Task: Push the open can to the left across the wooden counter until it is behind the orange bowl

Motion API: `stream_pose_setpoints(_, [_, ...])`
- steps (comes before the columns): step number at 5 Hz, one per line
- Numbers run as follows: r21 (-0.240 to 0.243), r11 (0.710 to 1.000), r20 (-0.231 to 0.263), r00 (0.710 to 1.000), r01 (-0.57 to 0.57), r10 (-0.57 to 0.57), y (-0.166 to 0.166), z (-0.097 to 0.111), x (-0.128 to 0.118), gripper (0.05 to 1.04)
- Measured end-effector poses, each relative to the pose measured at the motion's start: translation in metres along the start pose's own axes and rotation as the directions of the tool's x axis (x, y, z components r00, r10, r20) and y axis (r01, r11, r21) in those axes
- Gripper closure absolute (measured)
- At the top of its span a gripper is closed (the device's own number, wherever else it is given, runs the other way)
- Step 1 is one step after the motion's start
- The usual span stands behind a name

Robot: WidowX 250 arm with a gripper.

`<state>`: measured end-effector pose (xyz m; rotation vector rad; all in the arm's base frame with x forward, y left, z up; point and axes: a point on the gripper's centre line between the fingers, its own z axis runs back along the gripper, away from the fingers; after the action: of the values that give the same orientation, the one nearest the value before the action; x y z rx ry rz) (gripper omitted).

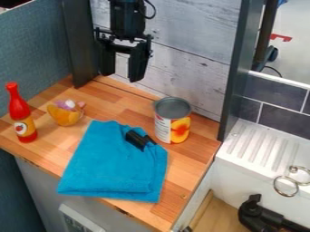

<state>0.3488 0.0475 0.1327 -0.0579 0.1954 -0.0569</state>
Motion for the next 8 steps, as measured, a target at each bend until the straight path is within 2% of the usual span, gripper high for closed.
stream_pose_setpoints(1, [-0.007,1.0,-0.036,0.999,-0.003,0.002,0.001,-0.015,0.002,0.083])
stream_pose_setpoints(2, [0.019,1.0,0.008,1.0,0.018,-0.018,-0.004,-0.021,0.01,0.083])
stream_pose_setpoints(3, [0.038,0.998,0.02,0.998,0.057,-0.058,-0.026,-0.021,0.015,0.083])
stream_pose_setpoints(4, [0.041,0.993,0.078,0.991,0.109,-0.112,-0.047,-0.022,0.019,0.083])
stream_pose_setpoints(5, [-0.037,0.985,0.124,0.979,0.167,-0.161,-0.07,-0.022,0.025,0.083])
stream_pose_setpoints(6, [-0.067,0.971,0.163,0.962,0.23,-0.217,-0.091,-0.016,0.033,0.083])
stream_pose_setpoints(7, [-0.065,0.96,0.146,0.954,0.272,-0.261,-0.109,-0.021,0.037,0.083])
stream_pose_setpoints(8, [-0.086,0.948,0.172,0.942,0.307,-0.289,-0.12,-0.027,0.04,0.083])
